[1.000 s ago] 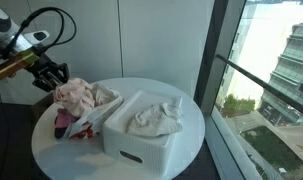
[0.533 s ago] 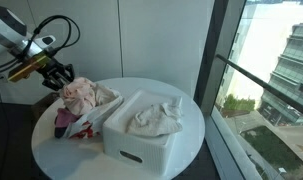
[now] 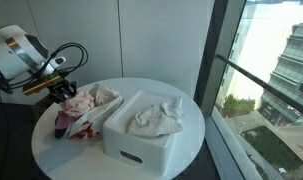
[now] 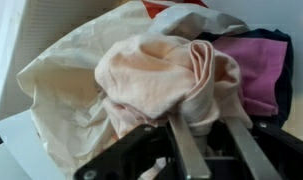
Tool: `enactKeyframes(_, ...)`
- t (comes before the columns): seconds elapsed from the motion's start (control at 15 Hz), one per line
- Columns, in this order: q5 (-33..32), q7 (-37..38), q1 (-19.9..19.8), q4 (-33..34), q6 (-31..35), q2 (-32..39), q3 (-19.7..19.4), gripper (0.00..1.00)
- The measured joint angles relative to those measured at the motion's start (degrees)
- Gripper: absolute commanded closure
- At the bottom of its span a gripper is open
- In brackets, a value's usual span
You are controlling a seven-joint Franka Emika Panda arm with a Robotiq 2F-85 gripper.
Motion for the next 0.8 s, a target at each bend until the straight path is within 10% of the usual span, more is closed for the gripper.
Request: enactKeyframes(0.8,-6.4,5.0,2.0,5.6,14.5,15.1,-11.6,0.93)
